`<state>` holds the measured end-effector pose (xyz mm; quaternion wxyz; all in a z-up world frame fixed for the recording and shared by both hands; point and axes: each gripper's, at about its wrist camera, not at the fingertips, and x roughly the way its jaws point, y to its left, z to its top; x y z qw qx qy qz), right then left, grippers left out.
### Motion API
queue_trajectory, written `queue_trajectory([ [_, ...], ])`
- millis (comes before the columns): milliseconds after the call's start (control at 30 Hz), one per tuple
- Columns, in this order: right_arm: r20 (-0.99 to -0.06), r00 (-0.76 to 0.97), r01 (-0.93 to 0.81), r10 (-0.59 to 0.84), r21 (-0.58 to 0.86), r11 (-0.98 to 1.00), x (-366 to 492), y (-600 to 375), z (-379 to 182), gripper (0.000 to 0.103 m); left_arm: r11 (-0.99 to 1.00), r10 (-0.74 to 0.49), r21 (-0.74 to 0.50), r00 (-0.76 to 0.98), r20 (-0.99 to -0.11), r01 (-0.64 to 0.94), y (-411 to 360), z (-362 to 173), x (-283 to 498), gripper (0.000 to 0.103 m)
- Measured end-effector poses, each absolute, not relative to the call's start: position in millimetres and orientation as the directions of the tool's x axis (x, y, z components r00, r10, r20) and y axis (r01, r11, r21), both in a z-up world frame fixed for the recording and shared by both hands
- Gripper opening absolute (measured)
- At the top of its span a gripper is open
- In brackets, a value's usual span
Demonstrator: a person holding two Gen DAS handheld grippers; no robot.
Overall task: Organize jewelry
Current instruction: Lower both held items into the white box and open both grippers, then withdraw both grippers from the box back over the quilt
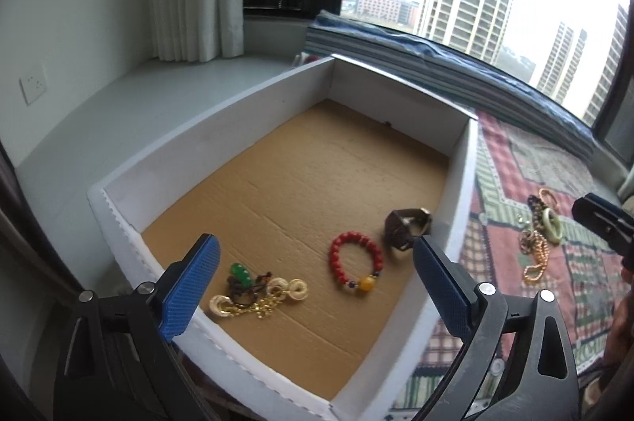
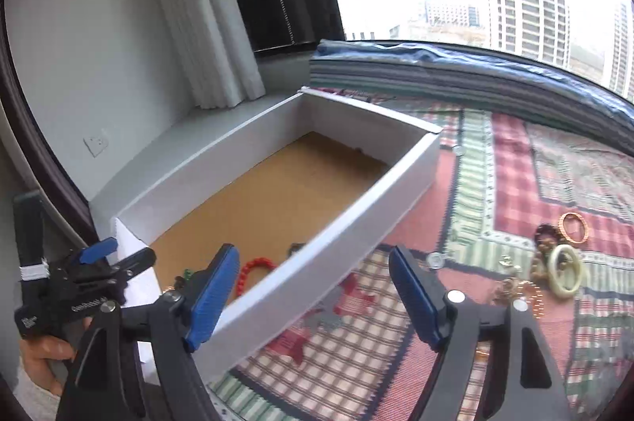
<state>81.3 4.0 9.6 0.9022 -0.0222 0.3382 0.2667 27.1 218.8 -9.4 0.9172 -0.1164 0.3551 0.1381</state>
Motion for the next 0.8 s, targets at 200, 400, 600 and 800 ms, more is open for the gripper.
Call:
queue_trajectory([
  [200, -0.629, 0.725, -0.372, 0.28, -0.016, 0.928, 58, -59, -4, 0.082, 0.975, 0.025, -0.153, 0.768, -0.639, -0.159, 159, 8, 26, 0.101],
  [400, -0.64, 0.751, -0.268, 0.163, -0.07, 0.961, 34, -103, -20, 0.082, 0.991, -0.069, -0.131, 0.743, -0.666, -0.025, 104, -1, 37, 0.101],
  [600, -0.645, 0.755, -0.223, 0.116, -0.086, 0.971, 16, -123, -31, 0.082, 0.991, -0.115, -0.13, 0.717, -0.688, 0.034, 73, -7, 38, 0.101],
  [800, -0.647, 0.756, -0.187, 0.099, -0.068, 0.98, 8, -139, -41, 0.082, 0.989, -0.14, -0.134, 0.699, -0.701, 0.063, 57, -9, 43, 0.101],
])
